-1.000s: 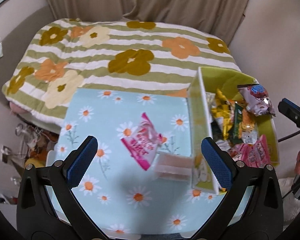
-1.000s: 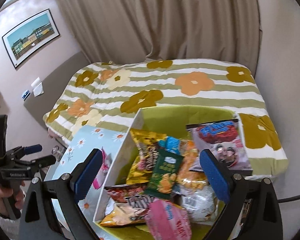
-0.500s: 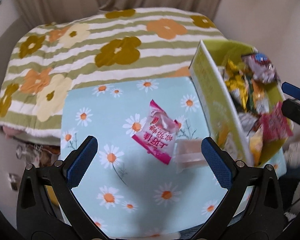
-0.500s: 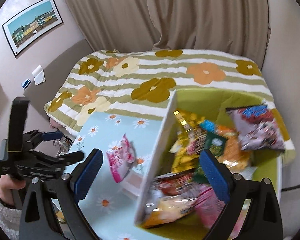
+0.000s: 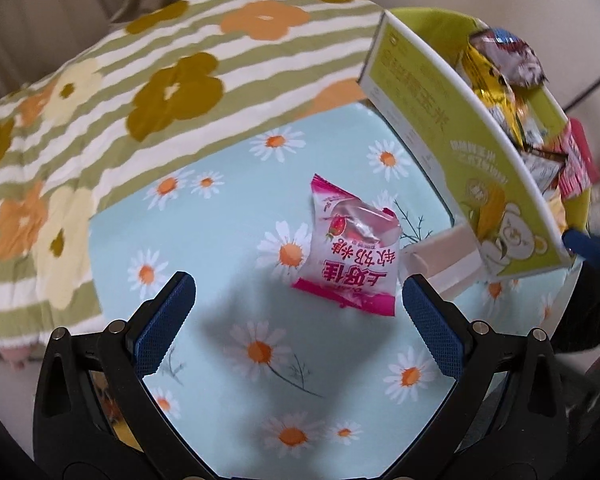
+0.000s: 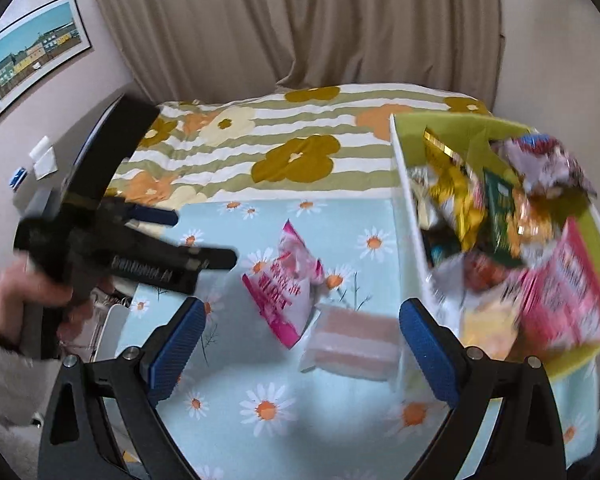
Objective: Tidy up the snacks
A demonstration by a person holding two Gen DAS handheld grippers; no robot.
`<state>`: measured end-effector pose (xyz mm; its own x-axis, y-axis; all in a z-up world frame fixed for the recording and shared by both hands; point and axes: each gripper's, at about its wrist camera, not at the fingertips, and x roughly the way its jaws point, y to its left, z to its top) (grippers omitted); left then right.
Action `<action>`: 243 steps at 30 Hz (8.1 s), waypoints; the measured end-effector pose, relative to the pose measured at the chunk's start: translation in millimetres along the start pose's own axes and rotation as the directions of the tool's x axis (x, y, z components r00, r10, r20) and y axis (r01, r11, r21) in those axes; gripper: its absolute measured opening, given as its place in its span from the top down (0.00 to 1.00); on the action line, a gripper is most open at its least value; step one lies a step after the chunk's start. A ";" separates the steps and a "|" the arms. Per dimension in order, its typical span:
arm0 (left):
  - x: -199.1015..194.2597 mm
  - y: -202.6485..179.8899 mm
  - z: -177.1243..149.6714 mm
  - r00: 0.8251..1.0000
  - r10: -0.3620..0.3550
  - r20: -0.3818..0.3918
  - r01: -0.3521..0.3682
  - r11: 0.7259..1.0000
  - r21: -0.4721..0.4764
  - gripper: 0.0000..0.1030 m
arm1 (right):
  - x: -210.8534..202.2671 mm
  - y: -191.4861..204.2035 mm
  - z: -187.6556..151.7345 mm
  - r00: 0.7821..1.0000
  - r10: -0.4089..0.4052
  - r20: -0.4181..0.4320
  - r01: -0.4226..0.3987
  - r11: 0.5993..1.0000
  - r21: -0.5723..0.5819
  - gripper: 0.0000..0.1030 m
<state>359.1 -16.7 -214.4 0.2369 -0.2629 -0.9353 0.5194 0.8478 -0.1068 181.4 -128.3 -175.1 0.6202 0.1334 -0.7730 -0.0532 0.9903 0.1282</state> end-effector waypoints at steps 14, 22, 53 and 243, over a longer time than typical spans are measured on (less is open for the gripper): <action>89.3 -29.0 14.4 0.989 -0.084 -0.120 0.100 0.986 0.135 0.00 | 76.8 -3.1 -66.7 0.968 -0.250 -0.024 0.251 0.957 0.144 0.06; 116.4 -33.8 15.5 0.986 -0.087 -0.145 0.105 0.987 0.122 0.00 | 87.8 -12.2 -66.0 0.946 -0.324 -0.008 0.318 0.921 0.224 0.06; 104.0 -6.4 8.2 0.994 -0.027 -0.101 0.040 0.991 0.131 0.43 | 119.5 -24.1 -49.7 0.934 -0.349 -0.074 0.355 0.890 0.285 0.06; -283.5 -240.2 -219.3 0.691 0.407 0.598 -0.185 0.899 -0.398 0.01 | -280.0 -56.8 -65.4 0.906 -0.132 0.402 0.160 0.986 -0.036 0.01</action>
<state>-12.9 -44.8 2.5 0.8655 -0.1121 -0.4882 0.0961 0.9937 -0.0577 -40.4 -219.4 -6.5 0.8838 -0.0257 -0.4672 0.0186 0.9996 -0.0198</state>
